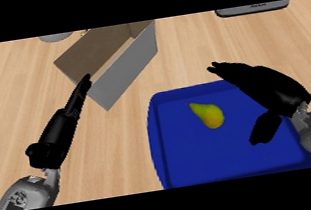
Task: Pick the pear from the tray and place it in the cardboard box
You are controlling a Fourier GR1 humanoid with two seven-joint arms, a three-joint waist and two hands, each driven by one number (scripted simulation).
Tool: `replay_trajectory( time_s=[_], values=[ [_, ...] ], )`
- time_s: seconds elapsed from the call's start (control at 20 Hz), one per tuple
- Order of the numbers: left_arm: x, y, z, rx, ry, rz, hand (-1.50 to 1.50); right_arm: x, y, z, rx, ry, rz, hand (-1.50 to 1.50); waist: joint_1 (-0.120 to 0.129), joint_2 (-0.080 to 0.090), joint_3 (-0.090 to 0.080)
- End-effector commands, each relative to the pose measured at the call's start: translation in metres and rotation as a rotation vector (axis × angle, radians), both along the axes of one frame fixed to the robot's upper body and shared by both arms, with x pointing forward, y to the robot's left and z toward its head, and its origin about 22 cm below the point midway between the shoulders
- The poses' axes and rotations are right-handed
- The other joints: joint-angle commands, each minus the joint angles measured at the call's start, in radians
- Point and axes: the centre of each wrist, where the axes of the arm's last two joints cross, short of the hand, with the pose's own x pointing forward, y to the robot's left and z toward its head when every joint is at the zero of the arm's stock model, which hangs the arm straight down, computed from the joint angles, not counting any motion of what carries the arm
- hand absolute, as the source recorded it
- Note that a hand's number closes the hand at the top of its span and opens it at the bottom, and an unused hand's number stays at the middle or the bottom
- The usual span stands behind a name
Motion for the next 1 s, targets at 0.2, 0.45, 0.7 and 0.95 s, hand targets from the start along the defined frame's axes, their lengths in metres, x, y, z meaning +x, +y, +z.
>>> replay_trajectory(
  time_s=[0.2, 0.45, 0.7, 0.95],
  values=[
    [0.006, -0.004, -0.013, 0.014, 0.06, -0.021, 0.0, 0.003, 0.026, 0.036, -0.072, 0.241, 0.0, -1.5, 0.004, 0.009, -0.003],
    [0.006, -0.018, -0.019, 0.004, 0.066, -0.019, 0.0, 0.019, 0.041, 0.024, -0.025, 0.286, -0.055, -1.5, 0.011, 0.011, -0.002],
    [0.023, -0.005, 0.004, 0.015, 0.042, -0.011, 0.0, 0.018, 0.048, -0.007, -0.025, 0.292, -0.063, -1.5, 0.009, 0.011, -0.001],
    [0.005, -0.016, -0.014, 0.017, 0.041, -0.012, 0.0, 0.022, 0.071, -0.031, -0.092, 0.327, -0.084, -1.5, 0.013, 0.011, -0.001]
  ],
)
